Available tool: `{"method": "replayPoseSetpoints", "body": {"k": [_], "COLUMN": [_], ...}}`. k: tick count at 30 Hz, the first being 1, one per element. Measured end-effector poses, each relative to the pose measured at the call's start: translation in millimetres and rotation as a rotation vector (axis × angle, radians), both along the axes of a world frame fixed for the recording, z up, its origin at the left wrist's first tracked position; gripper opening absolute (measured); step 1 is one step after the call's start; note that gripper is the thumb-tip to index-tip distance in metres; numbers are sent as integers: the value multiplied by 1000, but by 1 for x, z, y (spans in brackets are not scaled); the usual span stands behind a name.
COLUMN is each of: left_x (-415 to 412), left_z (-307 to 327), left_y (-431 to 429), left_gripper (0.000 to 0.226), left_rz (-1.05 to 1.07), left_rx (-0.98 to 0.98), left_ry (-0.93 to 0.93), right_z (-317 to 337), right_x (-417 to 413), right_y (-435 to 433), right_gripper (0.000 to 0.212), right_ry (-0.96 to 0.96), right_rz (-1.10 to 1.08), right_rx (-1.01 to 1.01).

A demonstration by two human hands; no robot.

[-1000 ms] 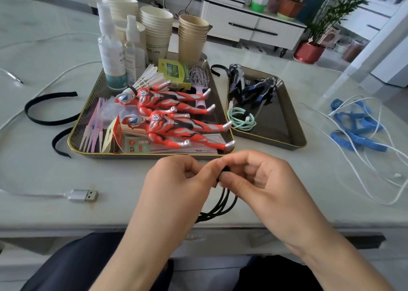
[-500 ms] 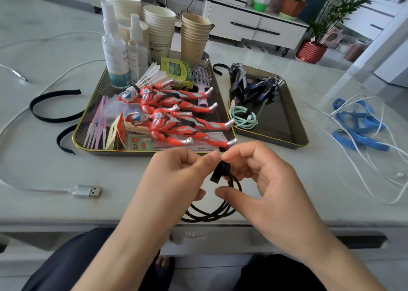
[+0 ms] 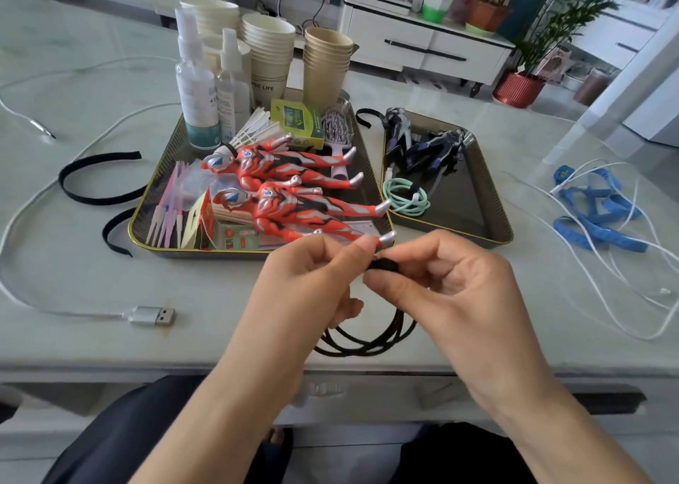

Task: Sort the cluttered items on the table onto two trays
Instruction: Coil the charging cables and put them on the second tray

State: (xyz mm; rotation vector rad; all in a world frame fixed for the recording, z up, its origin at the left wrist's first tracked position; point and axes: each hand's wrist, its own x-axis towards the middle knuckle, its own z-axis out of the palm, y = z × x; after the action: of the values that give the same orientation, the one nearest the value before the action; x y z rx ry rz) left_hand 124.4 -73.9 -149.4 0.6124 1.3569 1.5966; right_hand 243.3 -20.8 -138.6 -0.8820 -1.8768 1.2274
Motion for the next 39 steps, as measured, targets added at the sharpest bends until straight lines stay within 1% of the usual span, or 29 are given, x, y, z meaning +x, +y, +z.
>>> {"method": "replayPoseSetpoints", "body": {"k": [1, 2, 3, 4, 5, 6, 7, 8, 9, 11, 13, 14, 17, 18, 23, 26, 29, 30, 31, 32, 34, 36, 38, 39], "left_x": [-1, -3, -4, -5, -7, -7, -7, -6, -4, 0, 5, 6, 11, 11, 22, 26, 25, 24, 23, 23, 20, 15, 13, 11], "left_z": [1, 1, 2, 3, 4, 4, 4, 3, 4, 2, 0, 0, 1, 1, 16, 32, 48, 52, 53, 51, 41, 32, 29, 29], "left_y": [0, -1, -1, 0, 0, 2, 3, 3, 4, 6, 10, 12, 16, 16, 36, 62, 85, 91, 95, 100, 103, 97, 94, 94], "left_gripper": [31, 31, 32, 32, 31, 30, 29, 30, 30, 29, 26, 29, 48, 51, 45, 34, 19, 16, 15, 13, 16, 17, 17, 19], "left_rz": [-13, -24, -28, -22, -6, 18, 44, 66, 84, 101, 94, 81, 16, 12, 42, 63, 59, 69, 87, 100, 148, 192, 190, 171], "left_rx": [37, 78, 119, 154, 177, 192, 196, 198, 193, 175, 154, 148, 124, 110, 36, -20, -26, -25, -22, -20, -12, -19, -28, -37], "left_ry": [-90, -179, -262, -329, -369, -384, -376, -364, -350, -344, -350, -366, -454, -474, -439, -332, -220, -205, -181, -137, -61, -83, -117, -98], "right_z": [3, 5, 7, 8, 11, 12, 14, 14, 13, 10, 6, 5, 3, 3, 6, 10, 7, 6, 4, 2, -4, -3, -3, -6], "right_x": [1, 3, 6, 8, 9, 10, 9, 8, 7, 6, 5, 5, 8, 9, 22, 37, 47, 46, 44, 42, 30, 16, 5, 0], "right_y": [1, 3, 6, 7, 8, 7, 6, 4, 3, 3, 6, 9, 21, 26, 62, 94, 127, 135, 142, 150, 161, 163, 167, 166], "right_gripper": [23, 31, 45, 60, 68, 67, 60, 49, 39, 23, 21, 22, 20, 19, 7, 13, 29, 28, 22, 8, 23, 24, 24, 24], "right_ry": [-35, -77, -119, -151, -154, -140, -120, -116, -128, -172, -195, -199, -137, -125, 4, 106, 129, 122, 104, 85, 37, 29, 36, 16], "right_rz": [6, 9, 8, 8, 27, 64, 110, 142, 139, 70, 13, -7, -65, -96, -287, -431, -598, -637, -648, -643, -609, -554, -495, -482], "right_rx": [26, 41, 25, -51, -182, -322, -418, -438, -400, -255, -146, -122, -129, -129, -173, -196, -196, -209, -231, -262, -299, -292, -314, -333]}}
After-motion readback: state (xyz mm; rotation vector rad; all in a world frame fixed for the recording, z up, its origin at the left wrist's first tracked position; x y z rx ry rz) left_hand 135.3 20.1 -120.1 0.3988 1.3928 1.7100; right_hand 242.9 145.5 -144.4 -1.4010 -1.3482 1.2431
